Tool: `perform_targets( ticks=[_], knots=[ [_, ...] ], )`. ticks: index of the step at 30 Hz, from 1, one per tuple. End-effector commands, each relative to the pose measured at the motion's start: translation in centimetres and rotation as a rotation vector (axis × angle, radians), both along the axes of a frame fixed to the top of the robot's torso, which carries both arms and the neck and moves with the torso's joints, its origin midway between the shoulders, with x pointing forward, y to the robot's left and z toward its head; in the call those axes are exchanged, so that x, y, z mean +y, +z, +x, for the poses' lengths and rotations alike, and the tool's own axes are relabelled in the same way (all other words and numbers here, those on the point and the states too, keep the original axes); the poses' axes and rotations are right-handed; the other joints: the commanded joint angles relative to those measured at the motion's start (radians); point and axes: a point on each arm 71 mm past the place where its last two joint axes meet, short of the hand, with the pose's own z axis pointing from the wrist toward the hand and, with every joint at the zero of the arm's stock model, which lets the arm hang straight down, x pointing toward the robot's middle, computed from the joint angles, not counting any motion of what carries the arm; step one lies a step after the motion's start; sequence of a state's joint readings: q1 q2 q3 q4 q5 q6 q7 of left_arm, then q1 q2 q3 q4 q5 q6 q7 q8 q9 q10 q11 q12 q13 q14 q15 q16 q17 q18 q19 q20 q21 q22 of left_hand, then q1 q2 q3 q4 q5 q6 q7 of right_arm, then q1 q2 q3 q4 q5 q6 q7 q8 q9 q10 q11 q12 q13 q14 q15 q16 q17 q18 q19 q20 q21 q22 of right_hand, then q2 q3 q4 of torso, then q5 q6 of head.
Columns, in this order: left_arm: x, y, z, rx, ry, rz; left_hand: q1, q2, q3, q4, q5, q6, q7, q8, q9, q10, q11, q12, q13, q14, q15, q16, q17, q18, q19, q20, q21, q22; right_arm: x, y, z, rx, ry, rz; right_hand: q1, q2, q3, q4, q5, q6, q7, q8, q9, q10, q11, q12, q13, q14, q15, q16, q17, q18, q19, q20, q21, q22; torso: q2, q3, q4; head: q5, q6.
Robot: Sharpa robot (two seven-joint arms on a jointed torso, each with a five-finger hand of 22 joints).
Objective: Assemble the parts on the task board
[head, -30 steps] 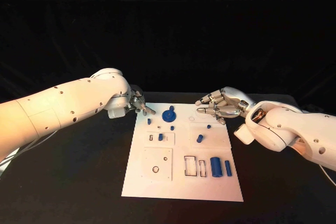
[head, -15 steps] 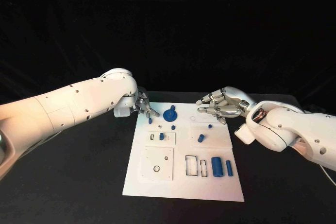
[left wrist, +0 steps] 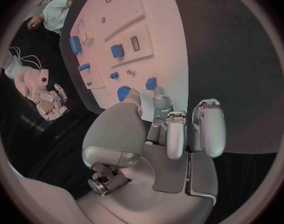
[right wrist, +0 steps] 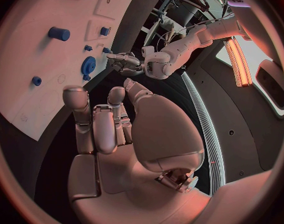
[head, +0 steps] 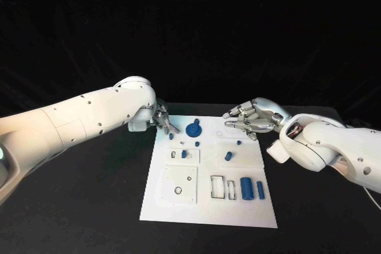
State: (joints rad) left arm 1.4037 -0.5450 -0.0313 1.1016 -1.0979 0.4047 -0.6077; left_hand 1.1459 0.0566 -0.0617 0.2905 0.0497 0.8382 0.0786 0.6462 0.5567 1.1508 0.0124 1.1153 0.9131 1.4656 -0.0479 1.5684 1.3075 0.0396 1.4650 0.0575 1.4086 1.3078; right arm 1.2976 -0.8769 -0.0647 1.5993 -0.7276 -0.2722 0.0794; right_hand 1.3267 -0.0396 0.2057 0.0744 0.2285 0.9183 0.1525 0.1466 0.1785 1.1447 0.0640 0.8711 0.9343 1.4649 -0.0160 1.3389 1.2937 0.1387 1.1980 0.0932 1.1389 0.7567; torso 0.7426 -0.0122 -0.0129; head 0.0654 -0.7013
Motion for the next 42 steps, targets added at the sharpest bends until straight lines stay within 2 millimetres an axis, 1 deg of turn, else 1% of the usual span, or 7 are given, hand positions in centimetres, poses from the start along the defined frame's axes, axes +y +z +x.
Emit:
perform_targets(
  ticks=[1, 8, 17, 23, 28, 32, 42],
  knots=[
    [-0.07, -0.05, -0.04, 0.014, -0.019, 0.016, 0.000, 0.010, -0.005, 0.001, 0.004, 0.005, 0.001, 0.005, 0.000, 0.004, -0.003, 0.003, -0.002, 0.105, -0.005, 0.002, 0.263, 0.008, 0.021, -0.001, 0.000, 0.078, 0.09, -0.03, -0.06, -0.004, 0.005, -0.007, 0.003, 0.010, -0.004, -0.001, 0.004, -0.004, 0.003, 0.003, -0.001, -0.008, 0.000, -0.004, -0.001, 0.035, 0.002, 0.001, 0.003, 0.008, -0.007, -0.002, -0.006, 0.000, 0.000, 0.0000, -0.0002, 0.000, -0.002],
    [-0.05, -0.10, 0.02, 0.022, -0.021, 0.021, 0.012, 0.016, -0.007, -0.001, 0.005, 0.006, -0.001, 0.009, 0.001, 0.006, -0.004, 0.007, 0.002, 0.105, -0.006, 0.002, 0.263, 0.007, 0.023, -0.002, 0.003, 0.082, 0.09, -0.03, -0.07, -0.004, 0.006, -0.007, 0.003, 0.010, -0.004, -0.001, 0.004, -0.004, 0.003, 0.003, -0.001, -0.008, 0.000, -0.004, -0.001, 0.035, 0.002, 0.001, 0.003, 0.008, -0.007, -0.002, -0.006, 0.000, 0.000, 0.0001, 0.0012, 0.000, -0.004],
    [-0.24, -0.28, 0.03, 0.031, -0.028, 0.023, 0.029, 0.021, -0.010, -0.003, 0.005, 0.008, -0.003, 0.015, 0.002, 0.010, -0.006, 0.011, 0.006, 0.105, -0.008, 0.002, 0.263, 0.006, 0.025, -0.004, 0.007, 0.087, 0.12, -0.04, -0.08, -0.004, 0.007, -0.007, 0.003, 0.010, -0.004, -0.001, 0.004, -0.004, 0.003, 0.003, -0.001, -0.008, 0.000, -0.004, -0.001, 0.035, 0.002, 0.001, 0.003, 0.008, -0.007, -0.002, -0.006, 0.000, 0.000, 0.0002, 0.0001, 0.002, -0.006],
    [-0.39, -0.47, 0.06, 0.034, -0.029, 0.021, 0.037, 0.023, -0.012, -0.004, 0.005, 0.009, -0.004, 0.018, 0.003, 0.012, -0.007, 0.014, 0.009, 0.105, -0.008, 0.002, 0.263, 0.005, 0.026, -0.005, 0.009, 0.089, 0.12, -0.04, -0.07, -0.003, 0.008, -0.007, 0.003, 0.010, -0.004, -0.001, 0.004, -0.004, 0.003, 0.003, -0.001, -0.008, 0.000, -0.004, -0.001, 0.035, 0.002, 0.001, 0.003, 0.008, -0.007, -0.002, -0.006, 0.000, 0.000, -0.0006, 0.0007, 0.002, -0.007],
    [-0.40, -0.53, 0.11, 0.033, -0.026, 0.021, 0.054, 0.034, -0.013, -0.004, 0.005, 0.013, -0.007, 0.026, 0.005, 0.018, -0.010, 0.019, 0.015, 0.105, -0.010, 0.002, 0.263, 0.004, 0.027, -0.006, 0.011, 0.092, 0.13, -0.04, -0.07, -0.004, 0.009, -0.007, 0.003, 0.010, -0.004, -0.001, 0.004, -0.004, 0.003, 0.003, -0.001, -0.008, 0.000, -0.004, -0.001, 0.035, 0.002, 0.001, 0.003, 0.008, -0.007, -0.002, -0.006, 0.000, 0.000, 0.0007, -0.0004, 0.005, -0.008],
    [-0.41, -0.57, 0.12, 0.034, -0.026, 0.020, 0.071, 0.042, -0.012, -0.007, 0.005, 0.013, -0.008, 0.031, 0.007, 0.020, -0.011, 0.021, 0.016, 0.105, -0.012, 0.002, 0.263, 0.004, 0.029, -0.008, 0.013, 0.095, 0.13, -0.03, -0.08, -0.004, 0.010, -0.006, 0.003, 0.010, -0.004, -0.001, 0.004, -0.004, 0.003, 0.003, -0.001, -0.008, 0.000, -0.004, -0.001, 0.035, 0.002, 0.001, 0.003, 0.008, -0.007, -0.002, -0.006, 0.000, 0.000, -0.0003, 0.0002, 0.005, -0.010],
    [-0.58, -0.82, 0.11, 0.036, -0.029, 0.016, 0.098, 0.053, -0.010, -0.012, 0.005, 0.010, -0.010, 0.038, 0.009, 0.022, -0.013, 0.023, 0.017, 0.105, -0.013, 0.002, 0.263, 0.004, 0.029, -0.009, 0.013, 0.097, 0.16, -0.02, -0.08, -0.005, 0.011, -0.005, 0.003, 0.010, -0.005, -0.001, 0.004, -0.004, 0.003, 0.004, -0.001, -0.010, 0.000, -0.007, -0.004, 0.035, 0.002, -0.002, -0.001, 0.009, -0.008, -0.002, -0.009, -0.005, 0.000, 0.0000, 0.0001, 0.003, -0.012]
  ],
)
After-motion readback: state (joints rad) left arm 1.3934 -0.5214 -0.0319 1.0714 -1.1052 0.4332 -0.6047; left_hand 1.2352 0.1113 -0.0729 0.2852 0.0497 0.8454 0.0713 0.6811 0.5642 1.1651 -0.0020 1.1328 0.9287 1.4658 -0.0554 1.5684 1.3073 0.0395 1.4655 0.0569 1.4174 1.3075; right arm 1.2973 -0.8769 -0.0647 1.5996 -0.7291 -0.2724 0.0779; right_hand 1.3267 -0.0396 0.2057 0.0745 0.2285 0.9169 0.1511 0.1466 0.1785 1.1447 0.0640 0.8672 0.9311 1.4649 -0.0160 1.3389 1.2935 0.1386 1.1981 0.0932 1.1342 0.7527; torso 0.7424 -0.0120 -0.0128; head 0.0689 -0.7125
